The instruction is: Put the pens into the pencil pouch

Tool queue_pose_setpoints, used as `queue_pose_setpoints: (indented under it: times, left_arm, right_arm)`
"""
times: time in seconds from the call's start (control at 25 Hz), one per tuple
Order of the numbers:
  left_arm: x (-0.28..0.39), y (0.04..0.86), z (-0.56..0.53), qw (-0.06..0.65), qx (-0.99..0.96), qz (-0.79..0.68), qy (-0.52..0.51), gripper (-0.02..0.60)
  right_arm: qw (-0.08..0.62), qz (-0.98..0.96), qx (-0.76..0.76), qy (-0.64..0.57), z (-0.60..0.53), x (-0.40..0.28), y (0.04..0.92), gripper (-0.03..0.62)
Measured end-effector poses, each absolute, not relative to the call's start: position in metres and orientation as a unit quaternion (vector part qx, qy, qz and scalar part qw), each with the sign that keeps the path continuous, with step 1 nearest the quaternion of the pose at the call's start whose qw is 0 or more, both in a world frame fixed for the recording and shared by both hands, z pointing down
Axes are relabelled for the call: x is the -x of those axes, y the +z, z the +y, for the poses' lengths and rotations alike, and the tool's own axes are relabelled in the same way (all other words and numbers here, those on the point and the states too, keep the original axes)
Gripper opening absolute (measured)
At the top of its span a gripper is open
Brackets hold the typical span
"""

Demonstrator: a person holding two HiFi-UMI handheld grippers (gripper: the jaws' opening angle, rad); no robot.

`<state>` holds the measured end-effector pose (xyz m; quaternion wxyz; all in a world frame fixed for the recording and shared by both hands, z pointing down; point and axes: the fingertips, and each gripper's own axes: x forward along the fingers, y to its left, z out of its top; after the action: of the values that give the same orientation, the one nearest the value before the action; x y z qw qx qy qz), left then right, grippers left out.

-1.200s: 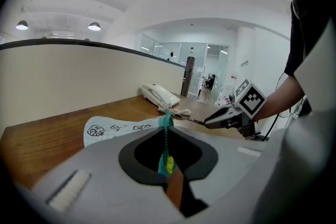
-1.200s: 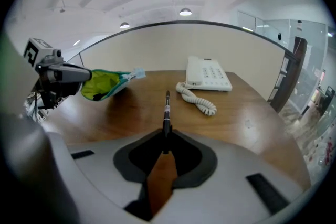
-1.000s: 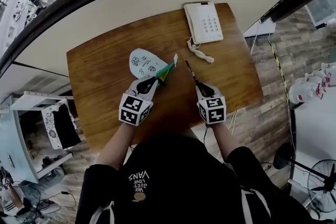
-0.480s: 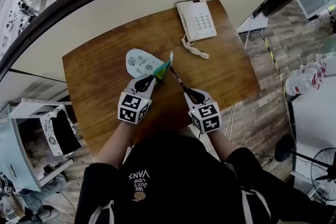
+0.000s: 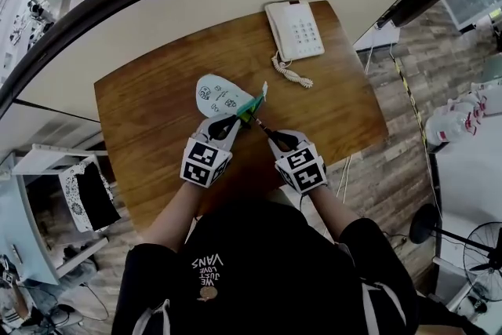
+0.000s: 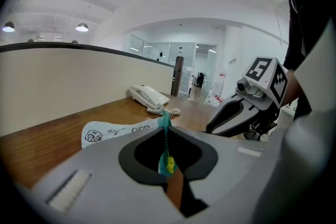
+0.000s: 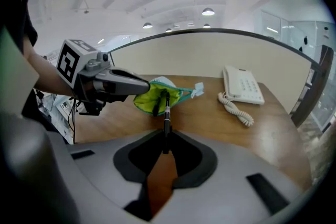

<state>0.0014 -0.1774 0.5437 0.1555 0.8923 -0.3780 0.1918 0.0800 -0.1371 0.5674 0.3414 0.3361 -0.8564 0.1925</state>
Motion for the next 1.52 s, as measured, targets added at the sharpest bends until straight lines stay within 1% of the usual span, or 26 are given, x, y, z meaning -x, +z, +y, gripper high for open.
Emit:
queue_pose_setpoints:
  times: [0.44, 0.76, 1.0, 1.16, 1.32, 1.52]
  left_arm:
    - [-0.01, 0.545, -0.166, 0.162, -0.894, -0.371, 0.194, 0.031]
    - [-0.015, 0.55, -0.164, 0.174, -0.894, -0.367, 0.188, 0.031]
    - [-0.017, 0.554, -0.166, 0.185, -0.893, -0.367, 0.186, 0.031]
    - [-0.016, 0.554, -0.17, 0.195, -0.892, -0.368, 0.178, 0.031]
    - [-0.012, 0.551, -0.177, 0.214, -0.887, -0.378, 0.156, 0.031]
    - [-0.01, 0.555, -0.184, 0.216, -0.885, -0.381, 0.159, 0.031]
  right_arm:
    - [0.362, -0.858, -0.319, 0.177, -0.166, -0.057, 0.568, 0.068]
    - [0.346, -0.862, -0.318, 0.19, -0.182, -0.04, 0.57, 0.068]
    - [0.32, -0.865, -0.33, 0.2, -0.193, -0.038, 0.571, 0.069]
    - [0.291, -0.863, -0.352, 0.215, -0.196, -0.046, 0.567, 0.069]
    - [0.256, -0.85, -0.393, 0.24, -0.198, -0.069, 0.562, 0.069]
    - [0.243, -0.826, -0.434, 0.268, -0.191, -0.098, 0.566, 0.069]
